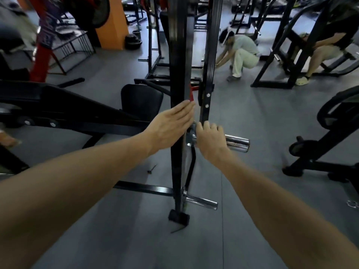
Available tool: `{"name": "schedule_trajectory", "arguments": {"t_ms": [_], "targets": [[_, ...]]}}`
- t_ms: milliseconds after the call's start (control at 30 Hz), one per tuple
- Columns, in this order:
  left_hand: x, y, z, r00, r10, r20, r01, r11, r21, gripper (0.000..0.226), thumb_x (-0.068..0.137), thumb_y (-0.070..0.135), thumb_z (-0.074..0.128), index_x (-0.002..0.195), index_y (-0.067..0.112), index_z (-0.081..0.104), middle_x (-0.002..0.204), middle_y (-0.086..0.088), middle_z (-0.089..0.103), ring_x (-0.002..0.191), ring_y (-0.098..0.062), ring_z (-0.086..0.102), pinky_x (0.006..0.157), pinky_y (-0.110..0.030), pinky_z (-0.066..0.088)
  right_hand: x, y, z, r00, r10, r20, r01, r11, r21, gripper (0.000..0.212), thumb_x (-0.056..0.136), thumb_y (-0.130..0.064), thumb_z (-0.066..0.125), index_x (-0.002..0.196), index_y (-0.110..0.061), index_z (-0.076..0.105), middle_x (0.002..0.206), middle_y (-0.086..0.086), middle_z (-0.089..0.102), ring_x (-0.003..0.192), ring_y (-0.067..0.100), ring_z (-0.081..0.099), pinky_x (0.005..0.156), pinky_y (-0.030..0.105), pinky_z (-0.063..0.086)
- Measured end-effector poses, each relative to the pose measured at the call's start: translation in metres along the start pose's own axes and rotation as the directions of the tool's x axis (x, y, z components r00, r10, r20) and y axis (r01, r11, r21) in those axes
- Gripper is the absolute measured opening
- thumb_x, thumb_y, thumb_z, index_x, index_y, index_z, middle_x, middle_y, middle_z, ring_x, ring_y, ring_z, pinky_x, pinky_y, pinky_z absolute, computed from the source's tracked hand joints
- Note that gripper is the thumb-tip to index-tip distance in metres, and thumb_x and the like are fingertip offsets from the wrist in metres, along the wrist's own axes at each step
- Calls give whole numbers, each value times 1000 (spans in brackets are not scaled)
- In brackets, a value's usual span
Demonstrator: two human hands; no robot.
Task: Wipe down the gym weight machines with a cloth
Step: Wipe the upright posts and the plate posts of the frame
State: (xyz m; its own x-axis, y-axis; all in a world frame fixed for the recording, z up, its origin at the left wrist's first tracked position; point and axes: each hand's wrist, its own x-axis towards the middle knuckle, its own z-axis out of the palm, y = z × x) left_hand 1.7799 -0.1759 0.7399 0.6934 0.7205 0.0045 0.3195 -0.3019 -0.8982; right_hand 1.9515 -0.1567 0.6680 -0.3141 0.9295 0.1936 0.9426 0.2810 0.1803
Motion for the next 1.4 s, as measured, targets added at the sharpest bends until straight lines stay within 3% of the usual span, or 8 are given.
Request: {"name": "schedule_trajectory", "arguments": {"t_ms": [233,367,500,600,867,1033,1233,1400], "targets": [[7,15,7,1000,3,8,-3,999,-53,66,98,27,27,156,-3,18,160,-24,25,152,-43,14,124,-57,-8,-74,73,50,968,-162,-193,159,987,-33,78,99,-31,55,161,-10,13,161,20,27,146,38,29,123,49,18],[9,13,8,1000,23,1,-23,997,-71,67,97,27,30,156,-2,20,159,-24,28,152,-41,18,121,-56,-18,-85,100,48,914,-269,-305,273,961,-28,55,109,-40,28,155,-9,37,159,20,36,147,36,35,123,47,26],[10,12,9,999,42,1,-41,996,-79,69,97,29,28,158,-3,17,161,-24,25,153,-40,15,122,-56,-18,-46,58,39,847,-330,-416,415,900,132,30,96,-24,56,118,-12,71,142,17,58,135,37,52,116,51,38],[10,13,10,999,33,6,-32,996,-86,70,96,28,23,158,-3,14,163,-23,23,154,-39,13,122,-55,-18,-19,17,30,897,-174,-407,324,884,338,17,86,-22,77,91,-7,71,115,12,67,109,30,64,98,48,52],[10,15,11,1000,10,-1,-10,995,-103,67,100,32,28,158,0,20,162,-22,26,154,-38,16,124,-55,-13,-59,68,39,957,-50,-284,108,975,193,61,88,-23,74,140,0,51,135,19,57,124,34,57,109,45,45],[12,17,3,997,44,71,-37,995,-93,74,95,30,27,158,-2,7,164,-23,17,155,-39,8,120,-55,-20,-68,78,42,970,-12,-241,35,995,90,61,96,-29,61,146,3,45,141,22,55,130,38,52,113,50,41],[10,13,4,989,47,140,-37,997,-74,78,95,37,32,159,0,7,166,-21,13,155,-37,4,118,-55,-23,-13,6,26,962,-124,-243,164,975,152,60,94,-27,54,146,3,42,138,18,56,129,34,53,114,46,40],[6,11,5,987,53,150,-46,998,-54,80,96,38,30,159,-1,0,167,-21,8,156,-37,0,119,-56,-22,-41,54,33,956,-158,-247,178,982,62,66,93,-28,67,147,0,43,140,17,55,128,33,54,111,45,42]]}}
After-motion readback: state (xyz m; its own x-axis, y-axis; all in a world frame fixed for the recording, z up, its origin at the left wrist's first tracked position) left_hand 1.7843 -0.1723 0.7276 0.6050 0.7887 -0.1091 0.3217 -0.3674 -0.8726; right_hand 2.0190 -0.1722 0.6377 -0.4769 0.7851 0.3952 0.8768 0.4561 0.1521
